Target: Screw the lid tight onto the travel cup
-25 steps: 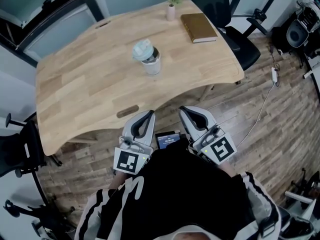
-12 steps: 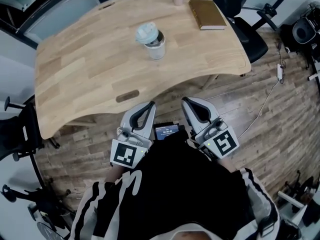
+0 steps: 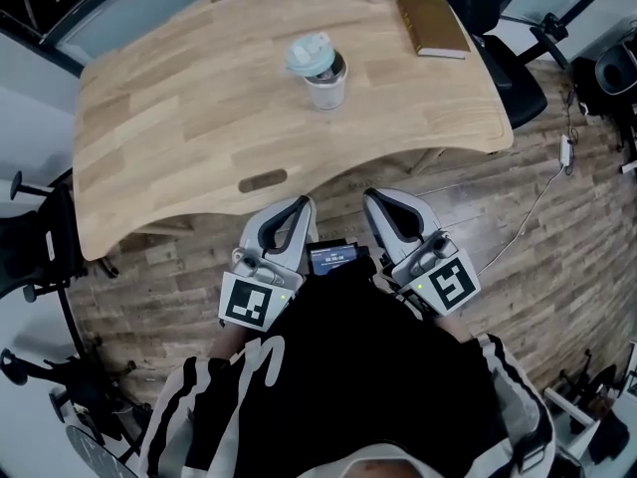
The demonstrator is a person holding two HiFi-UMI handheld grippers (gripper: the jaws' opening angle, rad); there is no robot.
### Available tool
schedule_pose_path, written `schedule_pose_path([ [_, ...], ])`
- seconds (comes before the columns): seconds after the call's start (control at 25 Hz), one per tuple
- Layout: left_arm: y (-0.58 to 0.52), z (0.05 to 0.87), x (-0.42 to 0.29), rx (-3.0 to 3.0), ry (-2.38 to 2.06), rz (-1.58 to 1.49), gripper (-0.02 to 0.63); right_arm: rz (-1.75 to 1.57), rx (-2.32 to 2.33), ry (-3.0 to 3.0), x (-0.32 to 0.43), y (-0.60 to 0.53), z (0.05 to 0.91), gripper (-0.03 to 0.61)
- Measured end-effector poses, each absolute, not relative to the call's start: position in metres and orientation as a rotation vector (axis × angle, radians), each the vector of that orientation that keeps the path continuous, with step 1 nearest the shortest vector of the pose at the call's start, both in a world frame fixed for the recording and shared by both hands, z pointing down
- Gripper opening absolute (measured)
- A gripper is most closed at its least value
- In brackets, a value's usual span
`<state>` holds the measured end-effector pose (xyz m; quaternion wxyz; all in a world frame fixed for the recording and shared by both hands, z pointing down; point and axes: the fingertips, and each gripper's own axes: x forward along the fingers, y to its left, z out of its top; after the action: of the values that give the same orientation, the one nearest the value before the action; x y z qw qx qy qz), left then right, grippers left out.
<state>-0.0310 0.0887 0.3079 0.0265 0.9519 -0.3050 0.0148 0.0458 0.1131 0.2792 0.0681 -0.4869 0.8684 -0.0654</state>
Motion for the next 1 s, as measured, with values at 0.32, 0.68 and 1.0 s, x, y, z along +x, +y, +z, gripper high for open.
schedule_pose_path([
  [0.32,0.062,0.313,-0.029,2.927,-0.923,0.039,0.002,-0.213,-1.483,2.630,0.047,0.088,0.285,-0.002],
  [0.68,0.013,0.309,-0.024,2.936,-0.887,0.018,0.002,-0.186,-1.509,2.619,0.050,0.037,0.277,-0.002],
  [1.0,-0.034,0.304,-0.021,2.943,-0.876,-0.002,0.002,-0.177,-1.534,2.611,0.053,-0.006,0.276,-0.002],
])
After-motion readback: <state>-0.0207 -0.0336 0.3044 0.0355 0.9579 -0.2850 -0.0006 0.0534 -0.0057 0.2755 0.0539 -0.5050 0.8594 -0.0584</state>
